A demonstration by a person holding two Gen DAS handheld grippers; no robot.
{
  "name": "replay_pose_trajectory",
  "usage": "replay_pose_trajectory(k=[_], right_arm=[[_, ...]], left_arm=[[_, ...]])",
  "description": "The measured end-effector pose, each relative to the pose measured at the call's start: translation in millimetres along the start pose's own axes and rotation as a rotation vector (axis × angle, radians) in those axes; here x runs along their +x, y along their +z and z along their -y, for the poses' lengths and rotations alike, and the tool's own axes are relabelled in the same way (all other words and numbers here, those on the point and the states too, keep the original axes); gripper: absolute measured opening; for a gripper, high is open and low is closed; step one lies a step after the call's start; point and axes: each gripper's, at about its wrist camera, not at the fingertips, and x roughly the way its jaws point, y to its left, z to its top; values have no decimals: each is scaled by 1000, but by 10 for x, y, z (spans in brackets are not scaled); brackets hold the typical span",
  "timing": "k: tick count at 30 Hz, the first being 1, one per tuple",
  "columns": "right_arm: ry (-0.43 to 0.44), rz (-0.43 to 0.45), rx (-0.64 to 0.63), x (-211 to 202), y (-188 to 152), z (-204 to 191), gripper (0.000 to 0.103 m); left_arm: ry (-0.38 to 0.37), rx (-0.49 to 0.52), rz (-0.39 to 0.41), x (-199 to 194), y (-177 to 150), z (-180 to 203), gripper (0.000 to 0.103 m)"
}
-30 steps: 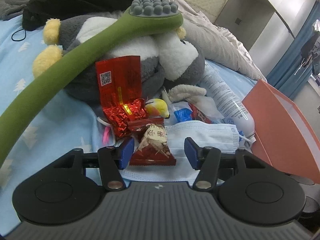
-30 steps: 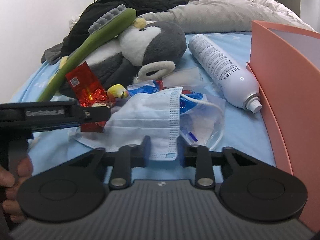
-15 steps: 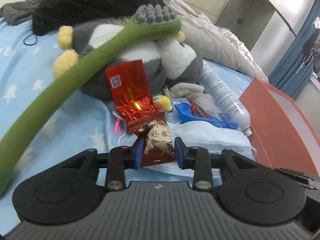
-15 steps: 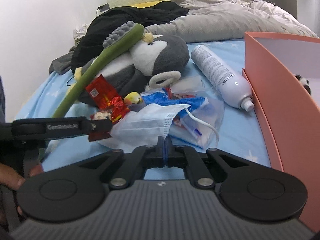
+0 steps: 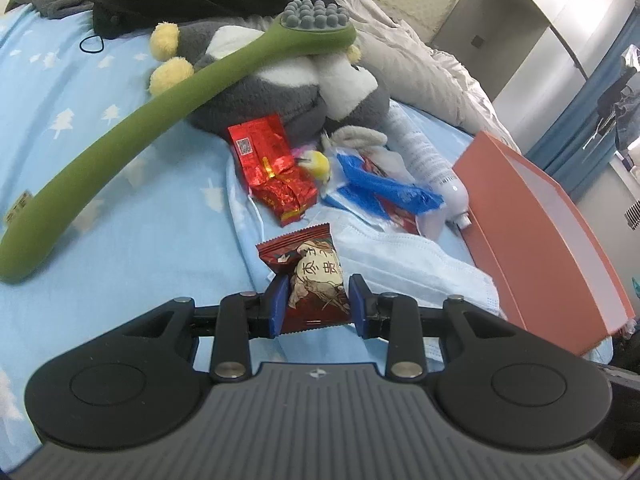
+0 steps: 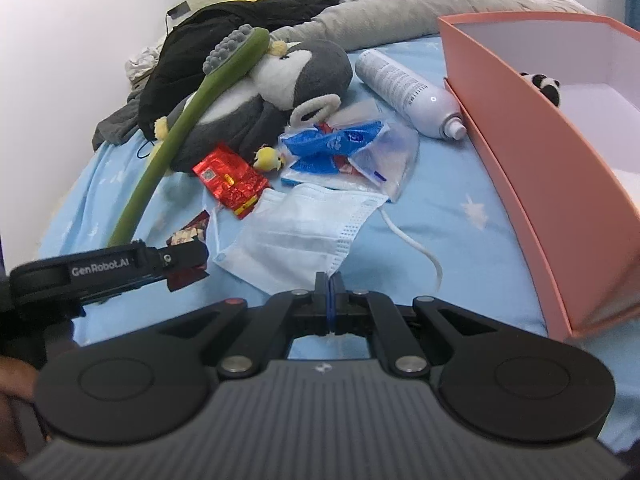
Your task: Organize soft objects
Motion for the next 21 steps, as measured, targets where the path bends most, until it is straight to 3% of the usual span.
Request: replay_pose_trajectory(k=[11, 16, 17, 18, 20, 21], right_arm=[[17, -78, 24, -288, -241, -160, 6], [10, -105, -55, -357, -292, -283, 7], [-4, -108, -69, -370, -293, -293, 12], [-27, -109, -78, -384, -294, -295, 27], [-50, -101, -73, -435, -302, -260, 49], [-46, -89, -69, -476, -307, -241, 48]], left_arm=[[15, -21, -34, -264, -175, 6, 38], [18, -16, -28, -359, -168, 33, 38], [18, -13, -25, -377, -168, 40, 38], [18, -9, -23, -393, -168, 47, 38], [16, 1, -25, -418, -167, 68, 38], [16, 7, -24, -434, -170, 85, 38]])
